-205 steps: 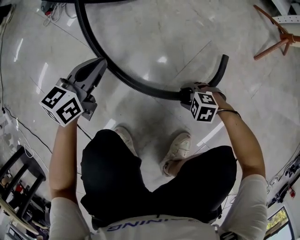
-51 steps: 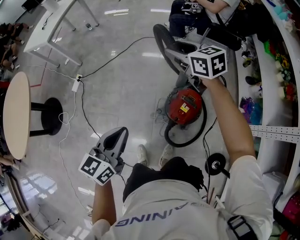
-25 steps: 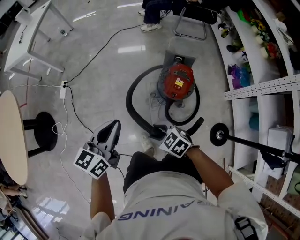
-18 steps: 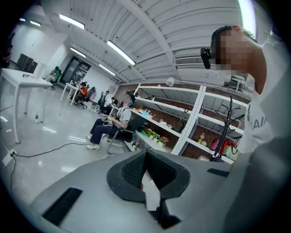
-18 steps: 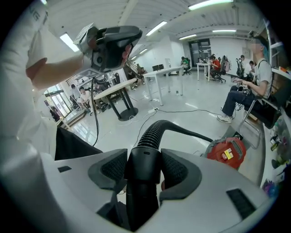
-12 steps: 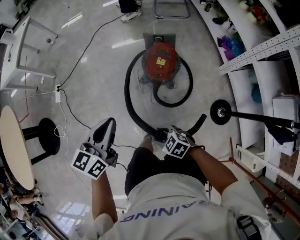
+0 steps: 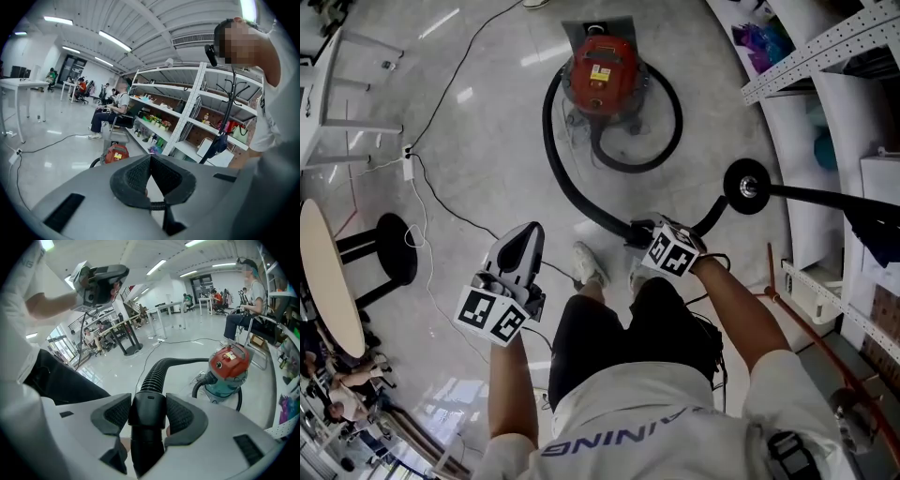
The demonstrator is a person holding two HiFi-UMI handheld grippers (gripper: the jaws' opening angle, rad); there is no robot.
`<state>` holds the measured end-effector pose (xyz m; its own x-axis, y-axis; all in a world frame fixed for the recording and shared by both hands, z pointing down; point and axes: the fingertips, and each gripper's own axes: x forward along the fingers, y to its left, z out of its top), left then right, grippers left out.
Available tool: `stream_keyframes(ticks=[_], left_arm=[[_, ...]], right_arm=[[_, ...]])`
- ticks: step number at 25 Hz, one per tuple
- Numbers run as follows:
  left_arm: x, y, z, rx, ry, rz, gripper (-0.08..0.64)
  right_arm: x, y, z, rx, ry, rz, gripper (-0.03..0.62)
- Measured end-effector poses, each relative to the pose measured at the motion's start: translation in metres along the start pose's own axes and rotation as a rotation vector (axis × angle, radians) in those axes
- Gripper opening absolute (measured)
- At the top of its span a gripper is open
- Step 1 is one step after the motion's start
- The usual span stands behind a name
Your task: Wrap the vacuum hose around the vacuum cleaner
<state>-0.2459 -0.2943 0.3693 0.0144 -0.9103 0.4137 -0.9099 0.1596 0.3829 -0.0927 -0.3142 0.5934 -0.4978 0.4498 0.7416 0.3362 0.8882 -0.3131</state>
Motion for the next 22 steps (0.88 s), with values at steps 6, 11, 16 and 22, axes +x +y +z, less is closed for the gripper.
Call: stream_keyframes(ticks=[6,11,16,22], left_arm=[[-0.001,0.015,-0.051,0.024,0.052,-0.008,0.017],[0.006,0.062,-0.11,0.05,0.095,-0.006,0.017],[0.017,0.1,-0.2,0.076,0.167,-0.031,0.017],[0.055,0.181,-0.306,0.067,0.18,0.007,0.017]], right_arm=[[0.02,-0.004,-0.009,-0.006,-0.018,-0.034,0.238],[0.062,-0.032,-0.016,-0.037,-0.027,-0.07,0.238],[0.119,-0.042,-0.063,-0.061,-0.004,-0.076,0.238],[0.21,-0.065,-0.122,-0.122,-0.011,-0.07,0.238]])
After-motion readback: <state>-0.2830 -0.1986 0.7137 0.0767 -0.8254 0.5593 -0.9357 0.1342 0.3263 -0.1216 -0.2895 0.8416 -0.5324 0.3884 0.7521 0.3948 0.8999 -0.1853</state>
